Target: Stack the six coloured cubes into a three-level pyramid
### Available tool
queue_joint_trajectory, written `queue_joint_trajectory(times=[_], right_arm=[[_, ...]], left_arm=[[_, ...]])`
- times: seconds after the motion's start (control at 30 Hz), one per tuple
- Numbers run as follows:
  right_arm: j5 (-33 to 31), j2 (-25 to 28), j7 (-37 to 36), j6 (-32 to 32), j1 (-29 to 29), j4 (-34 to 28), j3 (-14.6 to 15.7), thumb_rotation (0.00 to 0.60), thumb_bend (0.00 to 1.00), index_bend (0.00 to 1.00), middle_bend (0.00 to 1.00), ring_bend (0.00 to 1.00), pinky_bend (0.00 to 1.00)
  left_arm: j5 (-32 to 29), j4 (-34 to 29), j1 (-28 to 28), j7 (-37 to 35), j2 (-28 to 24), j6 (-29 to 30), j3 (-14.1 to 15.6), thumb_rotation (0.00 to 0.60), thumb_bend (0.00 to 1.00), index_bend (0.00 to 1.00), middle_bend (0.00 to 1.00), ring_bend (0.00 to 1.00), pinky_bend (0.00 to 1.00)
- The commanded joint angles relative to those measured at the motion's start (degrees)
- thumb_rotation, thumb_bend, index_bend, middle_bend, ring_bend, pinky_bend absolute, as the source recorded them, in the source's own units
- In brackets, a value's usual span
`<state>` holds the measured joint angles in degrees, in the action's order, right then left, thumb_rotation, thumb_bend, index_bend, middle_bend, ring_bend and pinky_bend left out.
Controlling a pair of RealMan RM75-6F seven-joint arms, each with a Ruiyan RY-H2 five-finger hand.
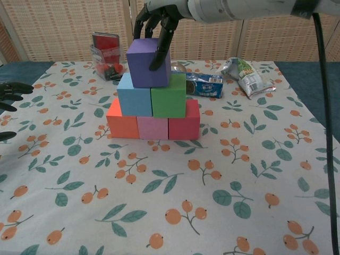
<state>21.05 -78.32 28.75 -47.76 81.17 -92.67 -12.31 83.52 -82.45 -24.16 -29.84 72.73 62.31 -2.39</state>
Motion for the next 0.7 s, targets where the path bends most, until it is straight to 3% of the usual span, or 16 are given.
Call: queue_joint_trajectory(times=[0.03,0.7], right_arm=[[-0.1,-0.2,0.2,-0.2,0.0,0.0,0.0,0.6,0.05,0.32,0.37,0.07,0.0],[0.1,-1.0,0.9,-0.6,-0.5,0.3,-0.7,0.6,0.05,0.32,0.37,0.07,0.0]], left_arm=[[0.1,0.1,0.0,-0.2,0.1,0.1,0.1,0.6,0.31,0.01,0.0,0.0,0.13],[0.5,1.0,0.0,-1.3,0.5,0.1,0.4,0.6,0.31,0.01,0.0,0.0,0.13]])
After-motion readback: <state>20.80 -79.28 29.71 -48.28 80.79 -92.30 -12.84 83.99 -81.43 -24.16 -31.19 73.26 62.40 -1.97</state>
